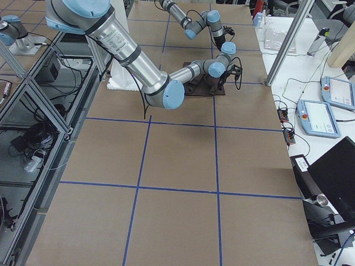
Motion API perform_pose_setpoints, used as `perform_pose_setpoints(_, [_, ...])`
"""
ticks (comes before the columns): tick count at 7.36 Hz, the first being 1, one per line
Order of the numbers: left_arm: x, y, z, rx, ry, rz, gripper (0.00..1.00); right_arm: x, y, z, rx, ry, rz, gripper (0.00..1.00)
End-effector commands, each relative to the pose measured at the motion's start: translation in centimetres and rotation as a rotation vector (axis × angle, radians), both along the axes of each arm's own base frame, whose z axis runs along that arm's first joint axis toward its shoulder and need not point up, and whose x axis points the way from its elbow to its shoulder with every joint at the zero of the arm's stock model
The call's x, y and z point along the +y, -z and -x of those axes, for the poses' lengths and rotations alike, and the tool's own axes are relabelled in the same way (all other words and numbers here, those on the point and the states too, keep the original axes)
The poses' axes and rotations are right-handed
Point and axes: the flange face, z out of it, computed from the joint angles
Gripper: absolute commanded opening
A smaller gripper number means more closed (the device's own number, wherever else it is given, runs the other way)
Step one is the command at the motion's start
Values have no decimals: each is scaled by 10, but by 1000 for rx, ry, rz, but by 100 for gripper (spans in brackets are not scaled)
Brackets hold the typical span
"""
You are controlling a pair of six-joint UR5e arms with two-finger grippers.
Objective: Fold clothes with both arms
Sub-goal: 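Lift the near edge with both grippers and fold it toward the far edge, then release the folded edge and hold both grippers above the shirt's far edge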
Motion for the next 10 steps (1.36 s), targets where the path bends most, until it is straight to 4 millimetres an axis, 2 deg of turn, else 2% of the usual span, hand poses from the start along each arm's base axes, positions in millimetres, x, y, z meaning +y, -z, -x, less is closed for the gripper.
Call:
perform_pose_setpoints(1, [7, 20, 13, 40, -60, -42, 100, 8, 29, -11, -46, 22, -44, 100])
perform_pose_setpoints(2, [23, 31, -1, 61, -82, -47, 98, 7, 34, -17, -59, 24, -45, 100])
perform_pose_setpoints(3, [51, 28, -35, 62, -116, -31, 72, 4, 32, -21, -57, 18, -43, 100])
perform_pose_setpoints(4, [58, 31, -44, 57, -108, -41, 58, 4, 32, -21, -57, 18, -43, 100])
perform_pose_setpoints(5, [59, 30, -46, 51, -102, -45, 38, 4, 32, -21, -56, 16, -42, 100])
perform_pose_setpoints(6, [60, 32, -45, 50, -102, -47, 26, 4, 30, -21, -55, 16, -41, 100])
perform_pose_setpoints(7, [65, 38, -37, 57, -102, -54, 21, 4, 30, -21, -55, 16, -41, 100])
perform_pose_setpoints(9, [81, 41, -19, 8, -101, -17, 21, 4, 27, -21, -53, 16, -39, 100])
perform_pose_setpoints(10, [90, 40, -34, -19, -90, -31, 23, 4, 25, -22, -51, 16, -37, 100])
